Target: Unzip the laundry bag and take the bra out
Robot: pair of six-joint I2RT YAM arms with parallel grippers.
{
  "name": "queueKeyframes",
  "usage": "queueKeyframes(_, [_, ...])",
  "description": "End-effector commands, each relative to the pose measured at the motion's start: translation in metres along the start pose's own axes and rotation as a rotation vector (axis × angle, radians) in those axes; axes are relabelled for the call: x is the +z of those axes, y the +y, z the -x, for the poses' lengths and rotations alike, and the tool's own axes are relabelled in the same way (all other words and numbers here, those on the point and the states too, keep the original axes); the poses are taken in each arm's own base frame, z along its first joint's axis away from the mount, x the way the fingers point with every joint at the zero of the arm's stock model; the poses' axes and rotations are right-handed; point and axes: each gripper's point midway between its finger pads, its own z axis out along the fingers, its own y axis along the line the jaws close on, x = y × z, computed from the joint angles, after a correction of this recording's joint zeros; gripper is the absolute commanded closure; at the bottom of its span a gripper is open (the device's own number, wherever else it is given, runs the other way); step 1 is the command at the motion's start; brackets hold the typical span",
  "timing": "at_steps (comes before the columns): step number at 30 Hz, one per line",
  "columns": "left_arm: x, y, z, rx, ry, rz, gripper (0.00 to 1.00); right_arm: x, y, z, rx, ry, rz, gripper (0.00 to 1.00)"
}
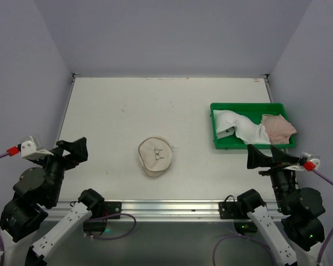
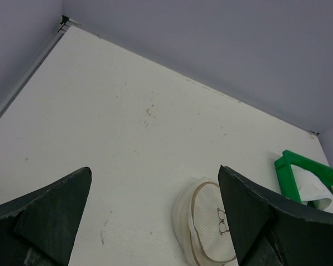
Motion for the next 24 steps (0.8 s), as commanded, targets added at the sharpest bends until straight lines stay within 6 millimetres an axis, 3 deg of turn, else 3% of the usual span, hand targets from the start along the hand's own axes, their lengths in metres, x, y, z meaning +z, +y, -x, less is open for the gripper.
queueKeyframes(1, [0.006,0.005,-0.016,0.046,0.025,0.019,0.00,-0.008,-0.001,-0.004,-0.018,-0.046,0.040,0.01])
queueKeyframes(24, [0.017,-0.001,-0.025,0.039,0.046,0.027,0.00,-0.004,0.004,-0.014,-0.005,-0.035,0.071,0.01])
